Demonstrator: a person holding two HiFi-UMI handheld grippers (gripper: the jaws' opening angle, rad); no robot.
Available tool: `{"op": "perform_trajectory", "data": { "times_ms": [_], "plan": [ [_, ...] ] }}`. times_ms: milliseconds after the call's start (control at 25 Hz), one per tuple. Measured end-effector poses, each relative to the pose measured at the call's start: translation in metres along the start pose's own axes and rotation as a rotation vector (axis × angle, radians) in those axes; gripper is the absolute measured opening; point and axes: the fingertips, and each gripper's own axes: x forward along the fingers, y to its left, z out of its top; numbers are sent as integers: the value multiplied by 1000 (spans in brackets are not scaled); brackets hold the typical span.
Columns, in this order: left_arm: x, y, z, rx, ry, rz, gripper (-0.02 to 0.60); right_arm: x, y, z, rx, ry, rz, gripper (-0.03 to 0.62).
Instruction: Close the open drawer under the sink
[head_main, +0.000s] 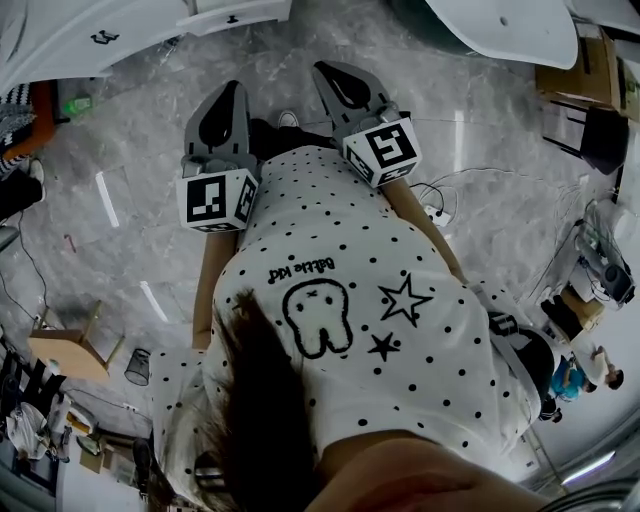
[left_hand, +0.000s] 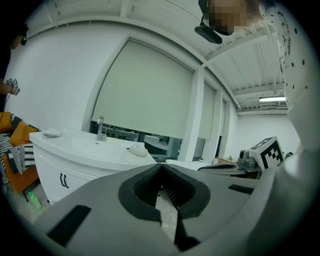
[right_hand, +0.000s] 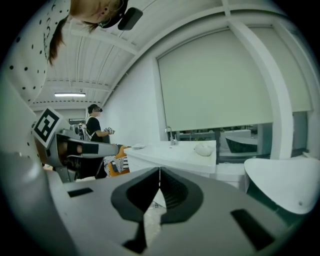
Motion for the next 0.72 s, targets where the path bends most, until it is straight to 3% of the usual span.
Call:
{"op": "perform_trajectory", "data": {
  "times_ms": [360,720],
  "plan": [
    [18,-2,4,-16,20,-5,5,6,-15,4,12,4,7,15],
    [42,33,14,-3,42,-33,5,47,-18,12,29,12,-19,15]
  ]
}}
